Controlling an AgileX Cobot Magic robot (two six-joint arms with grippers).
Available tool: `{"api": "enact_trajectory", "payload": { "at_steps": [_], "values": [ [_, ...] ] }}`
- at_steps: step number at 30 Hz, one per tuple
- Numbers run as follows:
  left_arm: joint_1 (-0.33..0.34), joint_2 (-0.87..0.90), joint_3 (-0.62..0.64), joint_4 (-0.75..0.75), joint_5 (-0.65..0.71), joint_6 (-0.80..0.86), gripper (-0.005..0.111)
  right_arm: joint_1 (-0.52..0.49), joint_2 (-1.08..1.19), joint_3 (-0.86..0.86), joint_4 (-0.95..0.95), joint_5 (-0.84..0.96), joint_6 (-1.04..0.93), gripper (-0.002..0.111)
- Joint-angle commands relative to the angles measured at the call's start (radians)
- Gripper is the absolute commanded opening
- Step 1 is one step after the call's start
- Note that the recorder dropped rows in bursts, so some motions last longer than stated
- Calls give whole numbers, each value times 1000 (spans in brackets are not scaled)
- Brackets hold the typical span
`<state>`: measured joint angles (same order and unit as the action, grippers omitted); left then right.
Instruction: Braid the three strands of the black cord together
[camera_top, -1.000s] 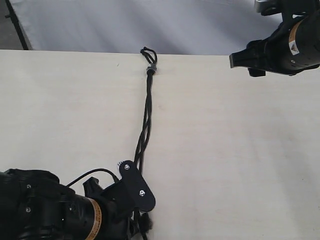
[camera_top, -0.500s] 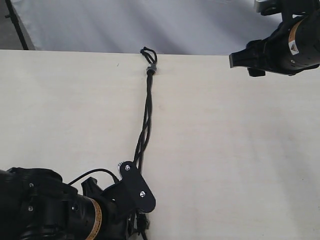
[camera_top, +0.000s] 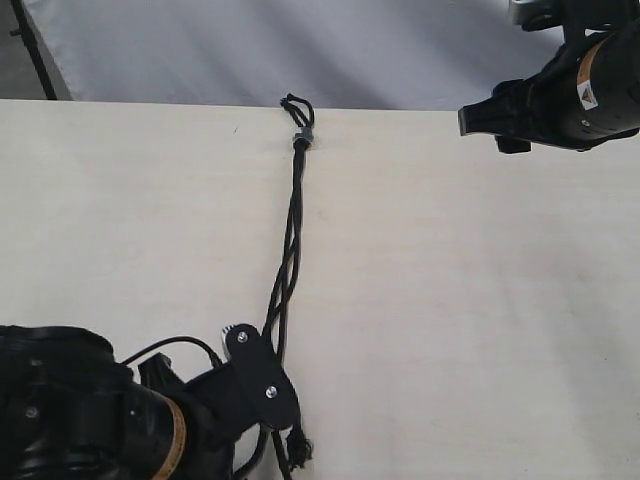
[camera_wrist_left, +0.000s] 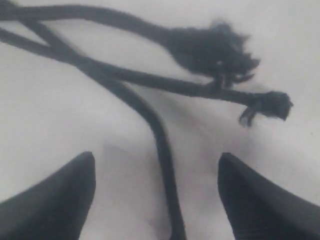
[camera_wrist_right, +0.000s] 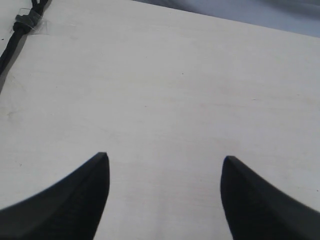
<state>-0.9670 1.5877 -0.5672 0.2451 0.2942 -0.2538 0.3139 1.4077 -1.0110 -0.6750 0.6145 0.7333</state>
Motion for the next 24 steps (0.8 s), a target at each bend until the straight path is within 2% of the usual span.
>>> {"api": "enact_trajectory", "payload": {
  "at_steps": [1,2,4,7,8,11,14,19,21,24],
  "values": [
    [-8,-201,-15,98,137,-71,61,-6,-8,2,-2,-3,-5,61],
    [-8,-271,-15,141,137,-104,57,-6,-8,2,-2,-3,-5,61],
    [-8,-412,-15,266,135,-205,42,-6,-8,2,-2,-3,-5,61],
    [-8,-614,-6,425,154,-348,4,-6,-8,2,-2,-3,0,61],
    [-8,-654,3,463,154,-381,0,-6,-8,2,-2,-5,2,61],
    [-8,-759,36,578,167,-490,0,-6,-8,2,-2,-5,2,61],
    [-8,-840,77,729,236,-642,0,-6,-8,2,-2,-5,8,61],
    [-8,-942,179,1075,417,-1122,0,-6,-8,2,-2,-5,10,61],
    [-8,-970,229,1136,483,-1271,0,-6,-8,2,-2,-7,10,61],
    [-8,-994,272,1130,495,-1351,0,-6,-8,2,-2,-14,10,61]
  ]
}}
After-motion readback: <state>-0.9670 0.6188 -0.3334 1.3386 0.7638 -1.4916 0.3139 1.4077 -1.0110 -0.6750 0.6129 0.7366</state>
